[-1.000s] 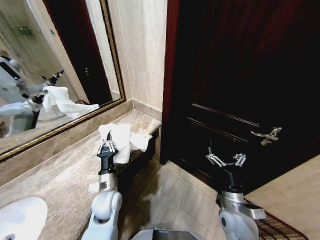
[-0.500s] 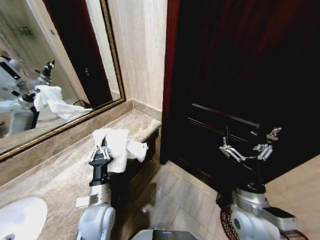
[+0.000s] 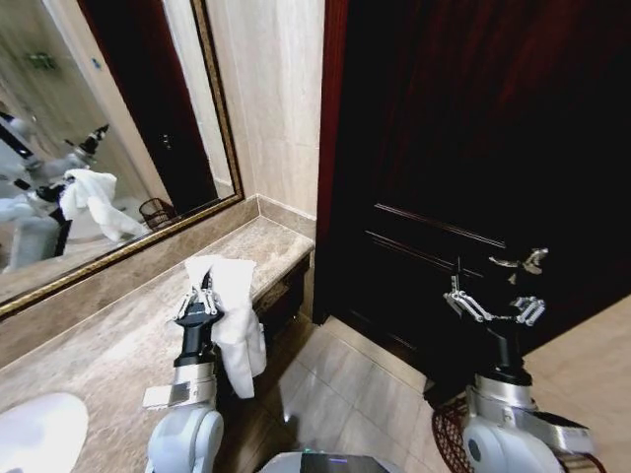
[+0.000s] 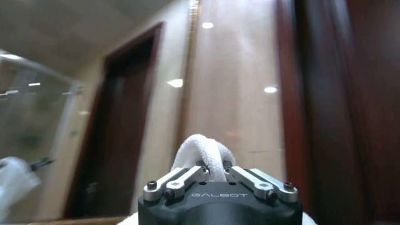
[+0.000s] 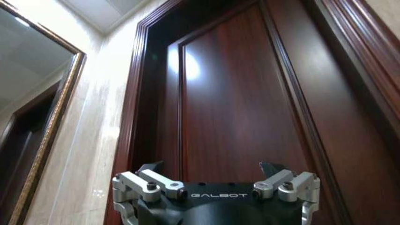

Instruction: Discard the used towel into the hamper.

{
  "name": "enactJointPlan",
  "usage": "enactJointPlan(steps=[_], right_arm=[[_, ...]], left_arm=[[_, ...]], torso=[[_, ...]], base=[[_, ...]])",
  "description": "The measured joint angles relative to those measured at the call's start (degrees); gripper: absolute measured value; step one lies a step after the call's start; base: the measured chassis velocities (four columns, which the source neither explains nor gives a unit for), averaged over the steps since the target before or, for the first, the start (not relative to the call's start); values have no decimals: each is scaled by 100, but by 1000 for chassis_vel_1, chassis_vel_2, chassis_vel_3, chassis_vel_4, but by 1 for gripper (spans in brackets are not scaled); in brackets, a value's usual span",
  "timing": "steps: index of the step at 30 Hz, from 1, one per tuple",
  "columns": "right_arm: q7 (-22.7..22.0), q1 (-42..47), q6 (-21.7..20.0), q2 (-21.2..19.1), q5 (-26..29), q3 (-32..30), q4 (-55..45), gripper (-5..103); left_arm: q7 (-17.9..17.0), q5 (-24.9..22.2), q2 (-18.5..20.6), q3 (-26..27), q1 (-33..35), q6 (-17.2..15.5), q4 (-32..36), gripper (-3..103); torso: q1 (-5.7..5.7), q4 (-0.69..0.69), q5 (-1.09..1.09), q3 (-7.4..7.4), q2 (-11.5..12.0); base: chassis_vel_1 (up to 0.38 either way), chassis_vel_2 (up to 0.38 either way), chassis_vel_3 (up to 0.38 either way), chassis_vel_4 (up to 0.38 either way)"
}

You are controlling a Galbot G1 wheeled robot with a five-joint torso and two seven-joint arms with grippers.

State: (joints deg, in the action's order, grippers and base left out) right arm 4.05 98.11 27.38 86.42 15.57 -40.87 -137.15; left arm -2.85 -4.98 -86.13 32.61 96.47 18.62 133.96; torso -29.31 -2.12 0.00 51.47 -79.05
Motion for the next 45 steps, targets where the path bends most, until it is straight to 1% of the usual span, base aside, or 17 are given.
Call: enactJointPlan(steps=[1, 2, 7, 9, 14, 18, 22, 25, 26, 29, 31, 33, 35, 36, 40, 45], right_arm=[[33, -58, 19, 22, 11, 0, 8, 100], [45, -101, 27, 27, 20, -7, 17, 100], [124, -73, 58, -2, 63, -55, 41, 100], [256, -19, 57, 41, 60, -93, 63, 100], [330, 5, 82, 80, 54, -58, 89, 100], [347, -25, 194, 117, 52, -39, 97, 100], [328, 1, 268, 191, -63, -35, 63, 100], [247, 34, 71, 232, -110, -38, 45, 100], [247, 34, 71, 232, -110, -38, 45, 100], [170, -49, -249, 222, -73, -140, 295, 100], [170, -48, -267, 220, -68, -152, 303, 100], [174, 4, -376, 188, 12, -232, 325, 100], [258, 56, -373, 190, 37, -292, 383, 100], [258, 56, -373, 190, 37, -292, 383, 100], [301, 196, -318, 232, 51, -268, 384, 100], [301, 277, -246, 259, 44, -255, 371, 100]], left_arm=[[42, 35, 94, -26, -38, 0, 30, 5], [68, 47, 146, -40, -55, -5, 60, 5], [111, 45, 309, -86, -93, -40, 61, 5], [163, 18, 422, -99, -113, -59, 46, 5], [228, -54, 464, -95, -126, -75, 47, 5], [257, -75, 438, -93, -93, -79, 67, 5], [269, -105, 455, -73, -61, -75, 83, 5], [274, -159, 597, -94, 12, -74, 89, 5], [274, -159, 597, -94, 12, -74, 89, 5], [287, -200, 523, -167, 26, -129, 117, 5], [291, -206, 513, -171, 25, -140, 121, 5], [314, -323, 505, -186, 25, -242, 162, 5], [346, -503, 515, -185, 24, -381, 168, 5], [346, -503, 515, -185, 24, -381, 168, 5], [372, -741, 408, -297, 12, -544, 125, 5], [434, -825, 475, -342, -6, -573, 14, 5]], torso=[[0, 1, -1, 0, 0], [0, -1, 1, 0, 0], [-2, -1, -1, 0, 1], [-1, 0, 0, 0, 1], [1, 0, 0, 0, 1], [0, -1, 0, 0, 1], [1, 0, 1, 0, 1], [-1, 0, 0, 0, 1], [-1, 0, 0, 0, 1], [-1, -1, 0, 0, 1], [-1, -1, 0, 0, 1], [0, 0, 1, 0, 0], [0, 0, 1, 0, 1], [0, 0, 1, 0, 1], [0, 0, 0, 0, 1], [0, 0, 0, 0, 0]], base=[[-78, -46, -56, -69], [-85, -46, -66, -89], [-73, -65, -62, -91], [-71, -110, -92, -100], [-103, -128, -123, -104], [-115, -130, -117, -116], [-120, -133, -110, -129], [-137, -124, -100, -123], [-114, -124, -102, -142], [-117, -117, -122, -136], [-110, -118, -128, -124], [-125, -129, -122, -121], [-135, -151, -106, -110], [-139, -151, -106, -108], [-121, -129, -114, -118], [-129, -110, -121, -130]])
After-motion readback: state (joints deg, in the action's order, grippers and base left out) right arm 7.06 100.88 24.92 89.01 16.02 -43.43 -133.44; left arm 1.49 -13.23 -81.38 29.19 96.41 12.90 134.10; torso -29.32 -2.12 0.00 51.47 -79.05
